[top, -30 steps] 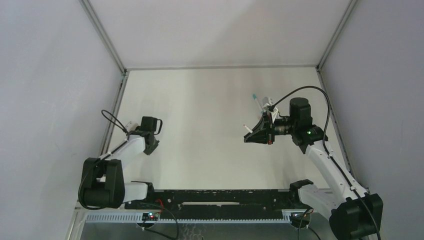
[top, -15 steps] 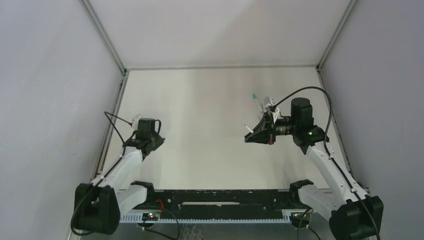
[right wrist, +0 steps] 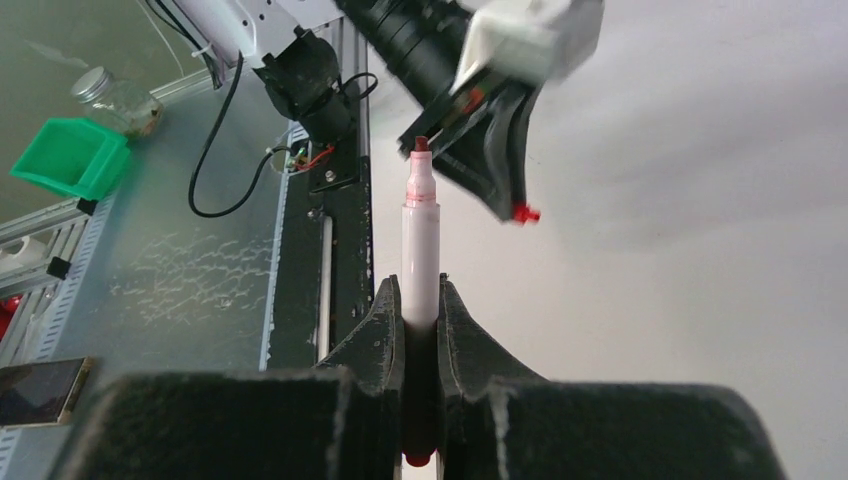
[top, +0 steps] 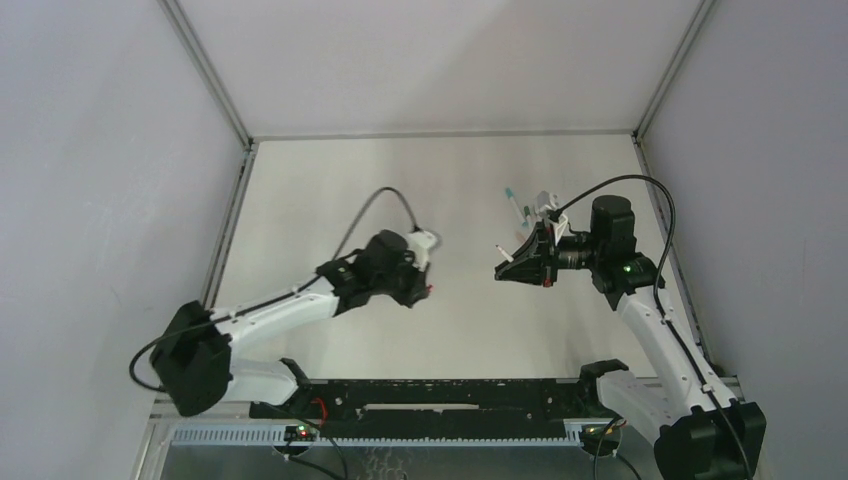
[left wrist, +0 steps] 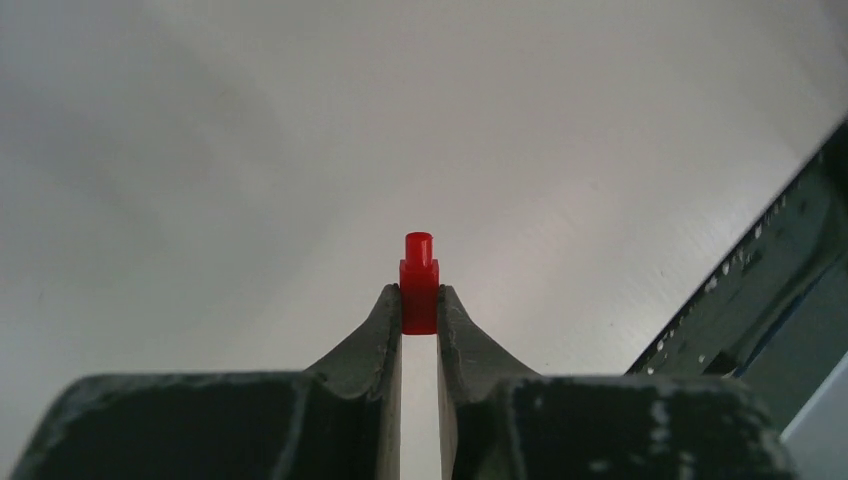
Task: Insert the pens into the pen caps
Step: Place the pen cap at the center of the board.
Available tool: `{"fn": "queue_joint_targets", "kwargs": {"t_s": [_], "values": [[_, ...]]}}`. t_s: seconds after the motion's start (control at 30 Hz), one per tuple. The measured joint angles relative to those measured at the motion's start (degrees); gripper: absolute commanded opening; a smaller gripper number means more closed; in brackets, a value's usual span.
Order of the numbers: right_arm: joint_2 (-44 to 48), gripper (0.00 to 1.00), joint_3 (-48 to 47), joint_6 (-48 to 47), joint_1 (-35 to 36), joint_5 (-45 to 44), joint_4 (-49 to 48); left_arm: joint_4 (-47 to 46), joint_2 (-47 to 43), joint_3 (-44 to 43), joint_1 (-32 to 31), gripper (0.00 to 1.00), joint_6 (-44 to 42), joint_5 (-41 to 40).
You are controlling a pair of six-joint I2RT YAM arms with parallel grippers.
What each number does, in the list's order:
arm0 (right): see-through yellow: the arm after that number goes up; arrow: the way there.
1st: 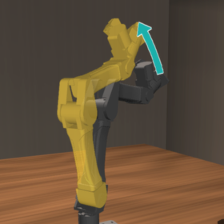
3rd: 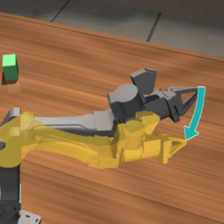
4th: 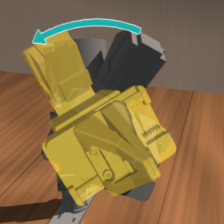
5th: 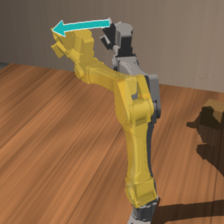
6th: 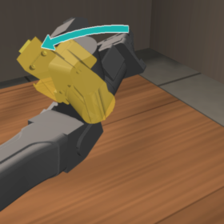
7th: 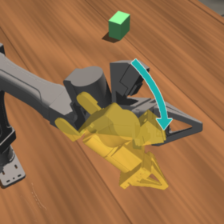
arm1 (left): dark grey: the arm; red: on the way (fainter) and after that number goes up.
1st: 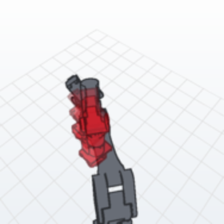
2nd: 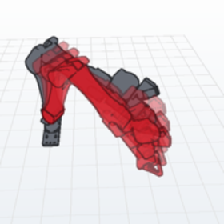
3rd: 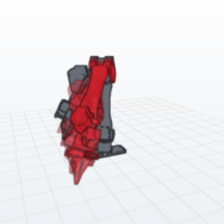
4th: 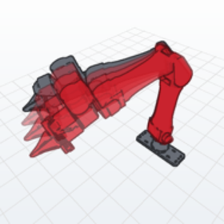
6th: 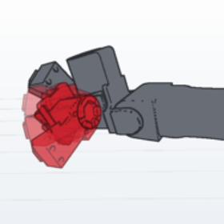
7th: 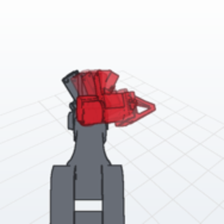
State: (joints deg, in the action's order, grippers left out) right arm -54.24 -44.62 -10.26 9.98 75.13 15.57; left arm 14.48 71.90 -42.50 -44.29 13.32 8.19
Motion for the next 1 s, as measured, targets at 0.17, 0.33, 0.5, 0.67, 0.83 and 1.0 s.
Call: {"fn": "queue_joint_targets", "kwargs": {"t_s": [0.17, 0.33, 0.5, 0.67, 0.83, 1.0], "values": [[0.15, 0.00, 0.00, 0.00, -0.70, 0.15, 0.00, 2.40, 9.40, -7.78, -10.38, 0.09, -14.75, -2.08], [0.15, 0.00, 0.00, -0.07, -0.92, 0.24, 0.00, 6.08, 18.53, -10.88, -12.44, 0.13, -22.60, -3.85], [0.15, 0.00, 0.00, -0.09, -1.01, 0.37, 0.02, 8.81, 23.54, -12.66, -12.44, 0.20, -26.23, -5.25], [0.15, 0.00, 0.00, -0.11, -1.01, 0.37, 0.00, 9.62, 24.50, -13.75, -12.46, 0.32, -27.34, -7.13], [0.15, 0.00, 0.00, -0.11, -1.01, 0.37, 0.00, 9.55, 24.48, -13.81, -12.39, 0.41, -26.77, -10.27], [0.15, 0.00, 0.00, -0.11, -1.29, 0.39, 0.00, 7.48, 22.01, -12.87, -11.32, 0.41, -23.71, -12.61]]}}
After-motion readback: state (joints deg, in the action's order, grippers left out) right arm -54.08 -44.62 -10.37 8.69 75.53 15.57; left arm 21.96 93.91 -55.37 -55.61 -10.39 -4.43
